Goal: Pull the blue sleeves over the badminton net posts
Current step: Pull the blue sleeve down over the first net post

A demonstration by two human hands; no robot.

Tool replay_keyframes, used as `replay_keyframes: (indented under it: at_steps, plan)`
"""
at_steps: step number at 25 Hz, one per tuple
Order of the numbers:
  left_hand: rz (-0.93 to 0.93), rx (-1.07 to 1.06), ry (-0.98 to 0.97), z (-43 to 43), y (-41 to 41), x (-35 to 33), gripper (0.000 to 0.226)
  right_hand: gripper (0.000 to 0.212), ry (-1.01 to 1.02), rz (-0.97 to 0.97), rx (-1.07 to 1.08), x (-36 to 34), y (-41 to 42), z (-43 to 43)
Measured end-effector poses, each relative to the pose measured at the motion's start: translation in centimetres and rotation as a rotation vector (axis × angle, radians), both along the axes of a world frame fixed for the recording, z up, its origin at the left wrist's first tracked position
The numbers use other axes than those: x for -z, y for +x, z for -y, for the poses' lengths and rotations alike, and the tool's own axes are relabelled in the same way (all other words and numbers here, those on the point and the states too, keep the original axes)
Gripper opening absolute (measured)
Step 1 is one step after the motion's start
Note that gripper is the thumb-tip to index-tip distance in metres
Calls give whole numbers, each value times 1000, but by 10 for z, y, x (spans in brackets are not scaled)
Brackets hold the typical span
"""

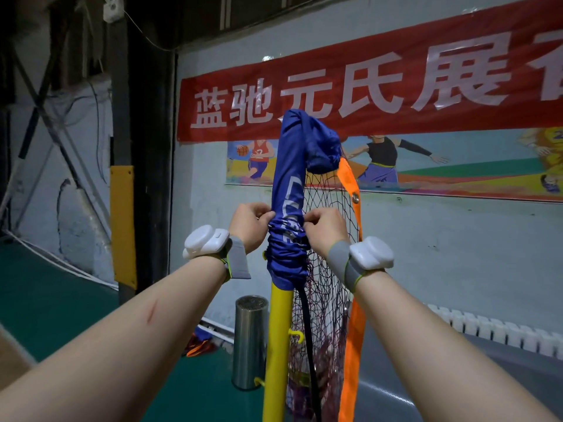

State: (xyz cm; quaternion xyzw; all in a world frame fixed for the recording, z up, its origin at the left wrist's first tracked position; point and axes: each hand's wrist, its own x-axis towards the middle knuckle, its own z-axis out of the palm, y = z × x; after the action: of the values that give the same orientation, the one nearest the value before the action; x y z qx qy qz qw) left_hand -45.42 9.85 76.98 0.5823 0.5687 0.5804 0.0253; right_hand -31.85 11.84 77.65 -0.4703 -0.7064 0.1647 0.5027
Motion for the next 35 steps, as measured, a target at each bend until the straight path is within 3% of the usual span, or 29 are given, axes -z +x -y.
replay_keyframes:
  at_steps: [8, 14, 22, 25, 35]
  plan:
    - [7, 47, -96, 13, -3, 0, 18, 26, 13, 116, 72, -1, 3, 9]
    - [240, 173, 152, 11, 0, -37, 31, 27, 92, 12, 52, -24, 1, 7]
    - [154, 36, 157, -6, 3, -37, 18, 32, 107, -138, -21, -28, -7, -9]
    - [74, 41, 109, -4, 2, -27, 19, 25, 107, -87, -22, -17, -7, -10]
    - [21, 48, -76, 4, -4, -4, 21, 32, 1, 20, 2, -5, 3, 6]
